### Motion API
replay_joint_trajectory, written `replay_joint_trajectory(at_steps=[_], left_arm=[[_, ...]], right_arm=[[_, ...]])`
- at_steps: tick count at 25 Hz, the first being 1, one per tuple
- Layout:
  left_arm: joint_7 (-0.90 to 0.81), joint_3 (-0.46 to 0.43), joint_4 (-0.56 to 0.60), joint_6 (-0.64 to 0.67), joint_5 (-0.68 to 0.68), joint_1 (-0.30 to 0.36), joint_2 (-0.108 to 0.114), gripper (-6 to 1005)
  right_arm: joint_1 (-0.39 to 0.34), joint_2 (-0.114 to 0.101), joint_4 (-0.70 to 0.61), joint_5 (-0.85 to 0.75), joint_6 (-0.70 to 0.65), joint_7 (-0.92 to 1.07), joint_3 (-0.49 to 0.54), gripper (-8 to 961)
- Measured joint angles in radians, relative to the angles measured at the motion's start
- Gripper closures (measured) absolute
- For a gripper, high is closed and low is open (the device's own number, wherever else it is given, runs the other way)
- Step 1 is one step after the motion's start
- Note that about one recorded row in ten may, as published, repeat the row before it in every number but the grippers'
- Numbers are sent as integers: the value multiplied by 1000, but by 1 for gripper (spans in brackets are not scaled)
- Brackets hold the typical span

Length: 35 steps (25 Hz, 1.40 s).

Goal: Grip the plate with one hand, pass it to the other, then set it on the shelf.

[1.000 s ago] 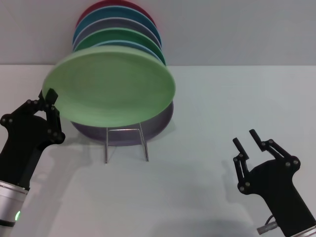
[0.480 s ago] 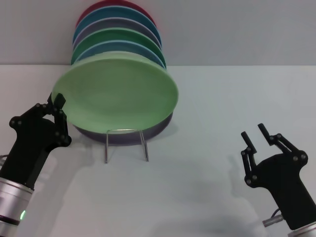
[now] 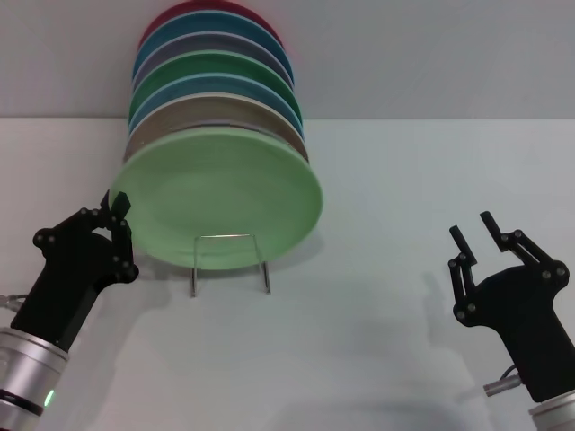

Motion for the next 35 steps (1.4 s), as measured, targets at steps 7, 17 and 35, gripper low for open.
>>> replay_joint_trajectory(at_steps=[7, 17, 35], left_arm=[[0, 8, 0, -49, 0, -3, 0, 954], [-14, 7, 9, -36, 1, 0, 3, 952], [-196, -48, 60, 250, -8, 146, 4, 311]], right_arm=[[7, 1, -2, 1, 12, 19, 24, 687], [18, 3, -3, 1, 42, 29, 46, 687], [50, 0, -115, 24, 41, 402, 213, 687]])
